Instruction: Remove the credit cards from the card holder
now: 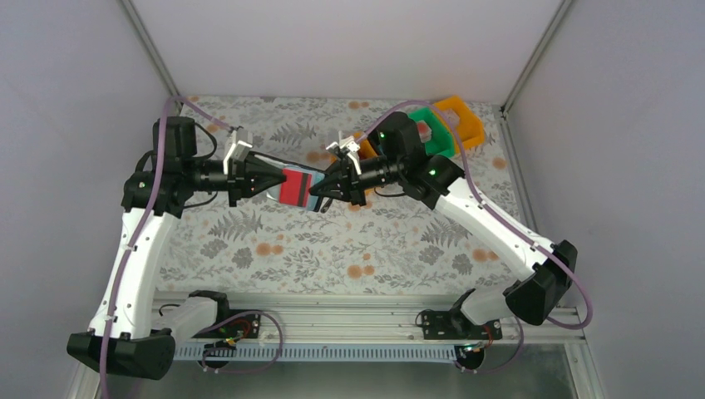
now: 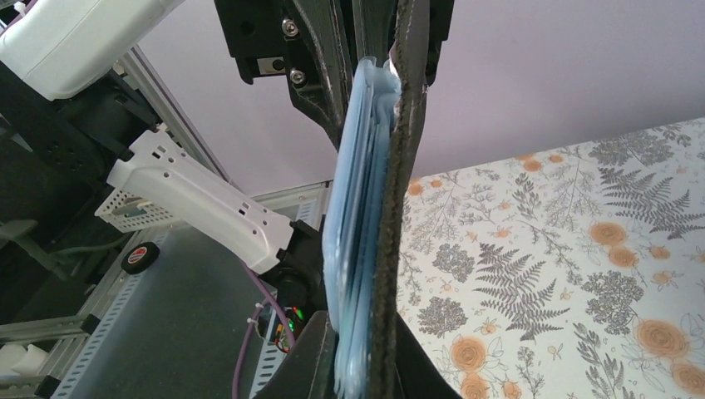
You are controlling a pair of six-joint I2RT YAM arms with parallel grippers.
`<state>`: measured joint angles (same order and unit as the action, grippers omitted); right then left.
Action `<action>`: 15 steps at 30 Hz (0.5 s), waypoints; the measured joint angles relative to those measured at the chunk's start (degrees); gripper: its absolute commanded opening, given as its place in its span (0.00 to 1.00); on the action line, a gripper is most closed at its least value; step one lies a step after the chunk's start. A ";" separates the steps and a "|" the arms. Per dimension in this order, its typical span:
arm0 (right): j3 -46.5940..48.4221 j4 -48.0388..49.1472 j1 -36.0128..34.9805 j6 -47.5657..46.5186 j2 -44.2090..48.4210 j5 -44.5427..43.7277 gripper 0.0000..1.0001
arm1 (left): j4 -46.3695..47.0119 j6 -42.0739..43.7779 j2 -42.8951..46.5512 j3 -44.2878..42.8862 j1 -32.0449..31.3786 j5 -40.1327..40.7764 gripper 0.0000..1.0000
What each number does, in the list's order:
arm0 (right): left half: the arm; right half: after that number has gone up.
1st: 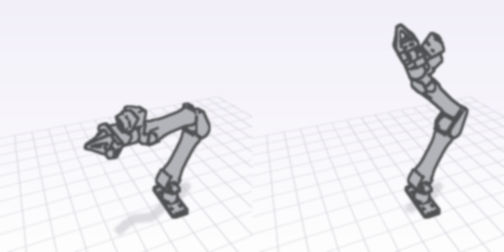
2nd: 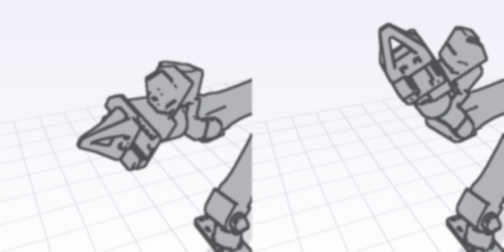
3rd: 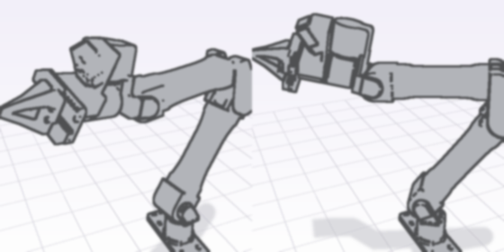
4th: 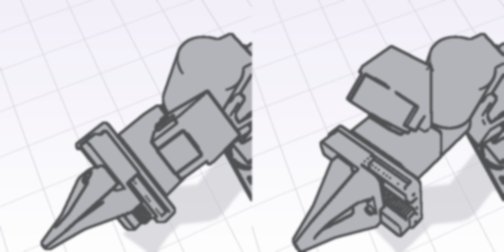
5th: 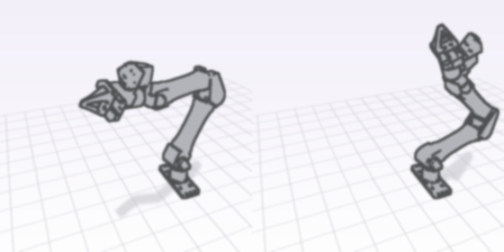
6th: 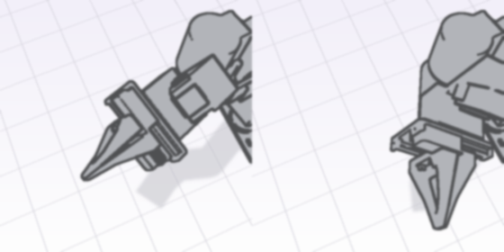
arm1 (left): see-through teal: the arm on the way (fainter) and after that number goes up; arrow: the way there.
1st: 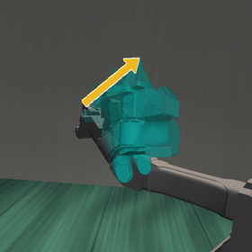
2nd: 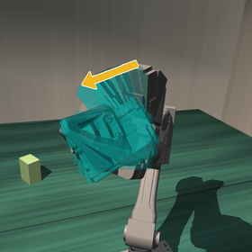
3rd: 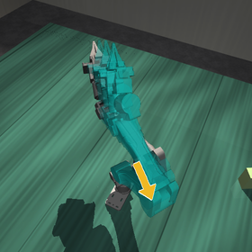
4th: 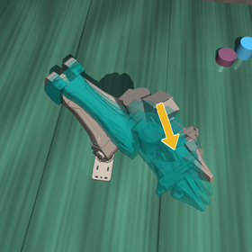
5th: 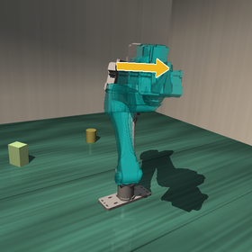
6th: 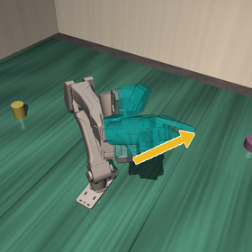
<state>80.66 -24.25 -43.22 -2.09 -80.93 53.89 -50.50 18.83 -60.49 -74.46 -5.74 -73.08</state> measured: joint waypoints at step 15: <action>-0.09 -0.55 0.28 -1.01 0.52 -0.52 0.04 | -2.40 3.41 -0.90 -0.96 0.17 -0.48 0.17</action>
<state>80.58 -24.80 -42.94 -3.09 -80.40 53.36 -52.90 22.24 -61.39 -75.42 -5.56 -73.56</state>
